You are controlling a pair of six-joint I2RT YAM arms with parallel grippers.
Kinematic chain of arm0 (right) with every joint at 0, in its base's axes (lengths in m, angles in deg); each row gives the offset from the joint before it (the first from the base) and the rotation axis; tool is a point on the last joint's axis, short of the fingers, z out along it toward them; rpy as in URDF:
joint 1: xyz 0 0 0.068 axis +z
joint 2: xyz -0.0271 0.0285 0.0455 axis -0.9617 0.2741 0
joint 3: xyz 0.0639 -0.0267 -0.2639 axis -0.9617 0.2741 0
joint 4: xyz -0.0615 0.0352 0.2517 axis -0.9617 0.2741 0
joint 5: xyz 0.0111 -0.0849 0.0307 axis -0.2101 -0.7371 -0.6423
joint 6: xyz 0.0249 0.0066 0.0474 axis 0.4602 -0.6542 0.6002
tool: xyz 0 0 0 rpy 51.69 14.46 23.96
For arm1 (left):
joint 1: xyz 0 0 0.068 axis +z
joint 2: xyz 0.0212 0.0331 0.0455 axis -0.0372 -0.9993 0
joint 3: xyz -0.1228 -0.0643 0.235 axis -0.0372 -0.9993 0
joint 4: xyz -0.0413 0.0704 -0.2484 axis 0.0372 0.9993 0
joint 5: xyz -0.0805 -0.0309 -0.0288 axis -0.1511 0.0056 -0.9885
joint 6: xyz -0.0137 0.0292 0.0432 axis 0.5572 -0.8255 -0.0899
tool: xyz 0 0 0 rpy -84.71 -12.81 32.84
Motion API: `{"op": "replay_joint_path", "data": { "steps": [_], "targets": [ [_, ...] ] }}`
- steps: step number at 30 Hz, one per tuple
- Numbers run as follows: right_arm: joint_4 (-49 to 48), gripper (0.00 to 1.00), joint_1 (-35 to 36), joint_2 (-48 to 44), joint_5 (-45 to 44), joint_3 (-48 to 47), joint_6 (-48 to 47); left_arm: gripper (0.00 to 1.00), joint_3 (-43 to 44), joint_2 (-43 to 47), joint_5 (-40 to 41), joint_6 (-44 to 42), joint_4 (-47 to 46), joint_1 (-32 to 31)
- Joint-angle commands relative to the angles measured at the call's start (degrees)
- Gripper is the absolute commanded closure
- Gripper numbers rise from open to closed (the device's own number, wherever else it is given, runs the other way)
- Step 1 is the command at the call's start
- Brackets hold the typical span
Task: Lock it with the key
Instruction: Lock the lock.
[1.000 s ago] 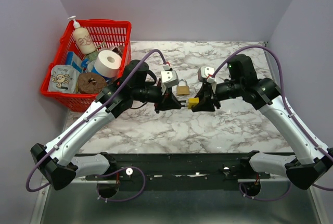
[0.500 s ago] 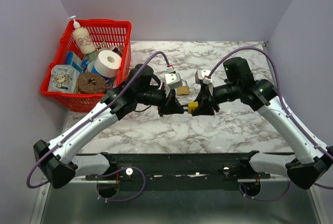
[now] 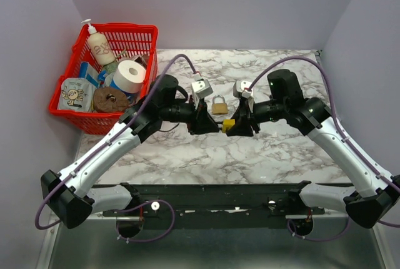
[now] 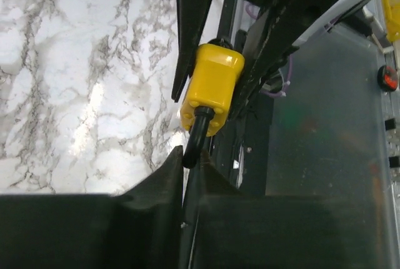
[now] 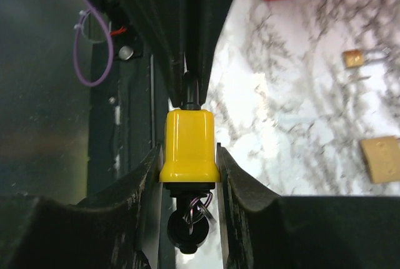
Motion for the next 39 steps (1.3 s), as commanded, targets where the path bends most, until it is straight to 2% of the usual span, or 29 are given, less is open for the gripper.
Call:
{"op": "replay_joint_path", "data": {
  "steps": [1, 2, 4, 6, 7, 8, 9, 13, 16, 19, 30, 39],
  "targets": [
    [-17.4, 0.99, -1.2, -2.0, 1.2, 2.8, 5.5, 0.54, -1.8, 1.8, -4.8, 10.0, -15.0, 8.7],
    [-19.4, 0.99, -3.2, -2.7, 0.0, 3.8, 7.0, 0.44, -2.0, 2.3, -4.8, 12.1, -15.1, 10.0],
    [-25.3, 0.99, -5.0, -4.9, -5.0, 5.6, 12.0, 0.40, -2.6, 3.4, -3.1, 15.0, -16.4, 12.5],
    [-29.6, 0.99, -6.3, -7.2, -10.4, 8.5, 15.5, 0.30, -2.7, 3.5, 0.2, 21.4, -17.8, 13.5],
    [-33.5, 0.99, -6.3, -7.9, -12.1, 9.4, 16.4, 0.22, -2.8, 3.3, 0.6, 23.9, -20.6, 13.8],
    [-35.9, 0.99, -6.3, -8.7, -13.5, 11.3, 17.3, 0.05, -3.1, 2.8, 0.7, 27.2, -22.5, 14.8],
    [-38.3, 0.99, -6.3, -9.2, -15.5, 12.0, 19.0, 0.01, -3.2, 1.9, 1.2, 32.9, -24.0, 15.0],
    [-46.3, 0.99, -6.2, -10.1, -21.1, 13.5, 21.8, 0.01, -5.1, -0.1, 8.0, 46.2, -34.5, 14.9],
    [-50.0, 0.99, -6.2, -9.6, -22.7, 14.2, 23.1, 0.01, -7.3, -2.0, 10.3, 56.2, -41.8, 14.5],
    [-51.3, 0.99, -5.3, -8.4, -25.7, 14.3, 25.2, 0.01, -6.7, -3.8, 12.9, 60.3, -43.8, 12.5],
    [-55.8, 0.99, 1.0, -6.3, -33.2, 15.1, 25.1, 0.03, -5.2, -6.7, 18.3, 65.2, -44.5, 7.3],
    [-57.2, 0.99, 4.1, -5.7, -36.2, 15.9, 24.2, 0.25, -5.3, -8.0, 19.7, 66.7, -44.8, 5.9]
  ]
}}
